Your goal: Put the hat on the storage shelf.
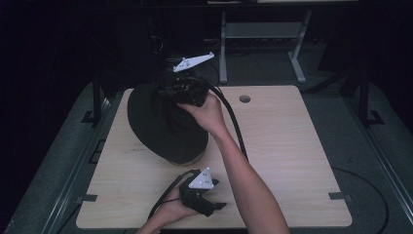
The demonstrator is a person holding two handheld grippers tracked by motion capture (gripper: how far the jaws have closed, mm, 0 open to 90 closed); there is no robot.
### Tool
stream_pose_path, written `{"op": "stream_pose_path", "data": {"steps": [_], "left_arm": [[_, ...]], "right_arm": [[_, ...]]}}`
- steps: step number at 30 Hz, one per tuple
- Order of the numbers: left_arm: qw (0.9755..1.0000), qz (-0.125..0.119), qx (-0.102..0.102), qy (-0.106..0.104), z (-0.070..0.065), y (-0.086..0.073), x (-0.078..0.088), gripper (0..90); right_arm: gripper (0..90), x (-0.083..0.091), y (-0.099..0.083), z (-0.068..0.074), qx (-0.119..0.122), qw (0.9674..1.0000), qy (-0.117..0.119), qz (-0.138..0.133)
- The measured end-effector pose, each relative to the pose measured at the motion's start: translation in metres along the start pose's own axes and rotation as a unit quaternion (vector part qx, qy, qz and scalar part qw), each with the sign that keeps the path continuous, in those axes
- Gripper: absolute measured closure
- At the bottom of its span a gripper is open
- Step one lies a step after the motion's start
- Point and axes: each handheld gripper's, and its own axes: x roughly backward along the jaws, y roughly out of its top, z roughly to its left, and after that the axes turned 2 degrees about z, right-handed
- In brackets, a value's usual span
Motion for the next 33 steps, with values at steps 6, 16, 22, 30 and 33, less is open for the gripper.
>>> {"op": "stream_pose_path", "data": {"steps": [6,16,22,30,33], "left_arm": [[1.0000,0.002,-0.006,0.000,-0.001,0.001,-0.001,23.7],[1.0000,0.002,-0.006,-0.003,-0.005,0.001,-0.002,23.7],[1.0000,-0.002,-0.001,-0.002,-0.006,0.000,-0.001,23.6],[1.0000,-0.003,0.001,-0.005,-0.009,0.000,-0.003,23.6],[1.0000,-0.004,0.004,-0.008,-0.010,0.000,-0.004,23.5]], "right_arm": [[68.7,-0.006,0.000,0.001,-0.003,0.9999,0.012,0.003],[55.1,0.008,-0.004,0.003,0.002,0.9993,0.036,-0.003],[50.5,0.037,-0.013,-0.004,-0.007,0.9989,0.028,-0.036],[47.7,0.063,-0.024,-0.013,-0.017,0.9991,0.005,-0.039],[46.6,0.069,-0.028,-0.015,-0.020,0.9991,-0.001,-0.038]]}}
